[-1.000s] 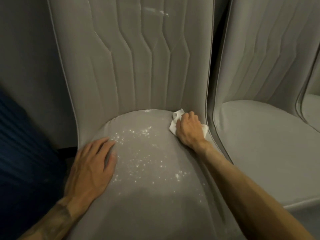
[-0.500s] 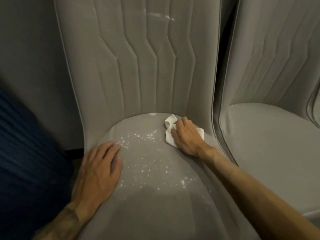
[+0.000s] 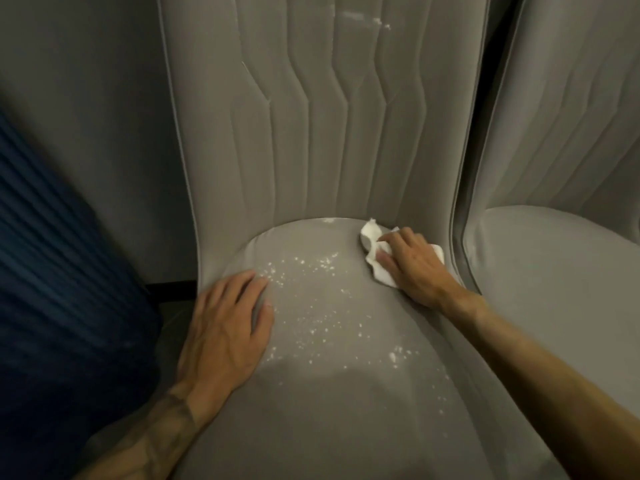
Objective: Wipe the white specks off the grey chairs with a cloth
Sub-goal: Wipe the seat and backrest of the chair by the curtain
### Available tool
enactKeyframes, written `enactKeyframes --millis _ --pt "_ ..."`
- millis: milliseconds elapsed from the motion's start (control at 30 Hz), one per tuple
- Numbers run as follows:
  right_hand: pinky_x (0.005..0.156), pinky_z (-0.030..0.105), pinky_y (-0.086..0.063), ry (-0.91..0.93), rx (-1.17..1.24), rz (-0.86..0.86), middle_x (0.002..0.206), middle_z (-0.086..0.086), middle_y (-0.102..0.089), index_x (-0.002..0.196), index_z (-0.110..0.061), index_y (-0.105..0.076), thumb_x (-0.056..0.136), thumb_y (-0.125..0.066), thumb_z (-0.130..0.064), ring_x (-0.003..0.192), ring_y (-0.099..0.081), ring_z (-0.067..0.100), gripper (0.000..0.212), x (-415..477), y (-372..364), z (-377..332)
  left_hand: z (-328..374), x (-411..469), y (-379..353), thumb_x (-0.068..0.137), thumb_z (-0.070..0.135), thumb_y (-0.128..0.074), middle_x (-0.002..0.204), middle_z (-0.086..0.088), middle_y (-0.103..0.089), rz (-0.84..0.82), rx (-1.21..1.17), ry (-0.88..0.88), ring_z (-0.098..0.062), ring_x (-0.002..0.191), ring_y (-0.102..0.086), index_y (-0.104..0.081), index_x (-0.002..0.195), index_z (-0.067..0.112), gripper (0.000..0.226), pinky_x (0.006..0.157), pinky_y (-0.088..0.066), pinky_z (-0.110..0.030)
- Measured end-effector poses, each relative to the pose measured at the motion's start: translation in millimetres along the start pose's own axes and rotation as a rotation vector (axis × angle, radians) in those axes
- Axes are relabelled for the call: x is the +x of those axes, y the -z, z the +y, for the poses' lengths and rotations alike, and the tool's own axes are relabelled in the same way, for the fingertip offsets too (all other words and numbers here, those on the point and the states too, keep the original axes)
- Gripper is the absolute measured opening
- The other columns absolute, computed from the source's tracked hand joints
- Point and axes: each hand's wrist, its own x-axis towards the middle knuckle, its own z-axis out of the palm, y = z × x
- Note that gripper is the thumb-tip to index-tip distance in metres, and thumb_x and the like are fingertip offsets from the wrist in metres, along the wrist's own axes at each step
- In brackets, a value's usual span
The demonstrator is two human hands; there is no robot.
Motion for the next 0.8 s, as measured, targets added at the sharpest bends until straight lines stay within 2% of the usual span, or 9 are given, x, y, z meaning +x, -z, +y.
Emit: enactKeyframes --millis 100,167,333,433,500,600,667,733,800 --pt "0.095 0.043 -0.037 -0.118 -0.018 0.037 0.117 0.013 -0.05 0.121 -0.011 -0.055 0.102 -0.045 -0.036 0.103 -0.049 0.035 0.032 11.5 -7.1 -4.3 -0.9 0.7 -0.5 0.105 0.044 -0.03 0.143 -0.003 -0.059 0.008 -0.007 -0.001 -0.022 0.13 -0.053 -0.061 0.14 0.018 0.053 0.116 -0.036 -0.043" --pt "0.094 0.043 -0.036 -0.115 -0.015 0.046 0.116 0.017 -0.051 0.118 -0.005 -0.055 0.103 -0.046 -0.032 0.103 -0.049 0.037 0.033 25.0 -15.0 -28.4 -2.2 1.0 -1.2 0.104 0.044 -0.031 0.143 -0.003 -0.059 0.012 -0.016 -0.003 -0.023 0.129 -0.054 -0.061 0.139 0.018 0.052 0.115 -0.038 -0.044" --pt "0.096 0.04 -0.035 0.172 -0.006 -0.035 0.115 0.01 -0.052 0.117 -0.013 -0.054 0.104 -0.038 -0.038 0.102 -0.048 0.032 0.033 18.2 -25.0 -51.9 -5.9 0.7 -3.0 0.104 0.045 -0.032 0.142 -0.004 -0.059 0.023 -0.018 -0.011 -0.025 0.128 -0.054 -0.061 0.138 0.018 0.053 0.115 -0.04 -0.046" --pt "0.094 0.036 -0.026 -0.056 -0.101 0.029 0.121 0.016 -0.051 0.122 -0.005 -0.051 0.105 -0.038 -0.033 0.108 -0.044 0.034 0.035 27.7 -14.6 -33.3 -5.1 0.1 -1.9 0.104 0.043 -0.032 0.142 -0.005 -0.059 0.028 -0.04 -0.023 -0.024 0.128 -0.055 -0.062 0.137 0.016 0.051 0.114 -0.039 -0.044" --pt "0.097 0.039 -0.028 -0.111 -0.168 0.001 0.123 0.019 -0.051 0.12 -0.001 -0.049 0.106 -0.035 -0.032 0.112 -0.044 0.034 0.036 40.4 -18.4 -45.0 -5.3 0.8 -0.9 0.103 0.042 -0.032 0.142 -0.006 -0.06 0.023 -0.065 -0.019 -0.025 0.128 -0.055 -0.062 0.137 0.015 0.053 0.115 -0.038 -0.044" --pt "0.094 0.043 -0.033 0.081 -0.06 -0.055 0.117 0.02 -0.051 0.112 -0.003 -0.049 0.105 -0.036 -0.033 0.103 -0.047 0.035 0.033 38.0 -42.2 -89.4 -6.6 1.0 2.6 0.101 0.042 -0.035 0.141 -0.008 -0.059 0.011 -0.128 0.001 -0.026 0.13 -0.054 -0.063 0.134 0.012 0.053 0.116 -0.036 -0.042" --pt "0.088 0.04 -0.031 0.214 -0.044 -0.067 0.109 0.017 -0.051 0.107 -0.006 -0.051 0.105 -0.038 -0.034 0.094 -0.046 0.033 0.031 28.6 -46.3 -98.0 -7.7 0.8 7.9 0.1 0.039 -0.04 0.139 -0.008 -0.059 -0.001 -0.181 0.018 -0.025 0.128 -0.053 -0.063 0.132 0.01 0.048 0.114 -0.036 -0.039" --pt "0.089 0.038 -0.029 0.213 -0.056 -0.075 0.109 0.017 -0.051 0.108 -0.005 -0.051 0.105 -0.039 -0.032 0.096 -0.047 0.033 0.03 33.5 -39.1 -86.4 -12.0 -3.5 13.4 0.102 0.035 -0.041 0.135 -0.008 -0.059 -0.006 -0.151 -0.01 -0.024 0.125 -0.053 -0.063 0.129 0.01 0.043 0.113 -0.037 -0.039" --pt "0.096 0.038 -0.03 0.09 -0.064 -0.068 0.115 0.02 -0.051 0.111 -0.001 -0.05 0.106 -0.036 -0.03 0.105 -0.047 0.035 0.033 47.5 -32.6 -77.1 -20.4 -14.0 17.3 0.104 0.033 -0.038 0.133 -0.006 -0.06 -0.002 -0.087 -0.034 -0.022 0.125 -0.054 -0.064 0.127 0.011 0.041 0.113 -0.038 -0.041"
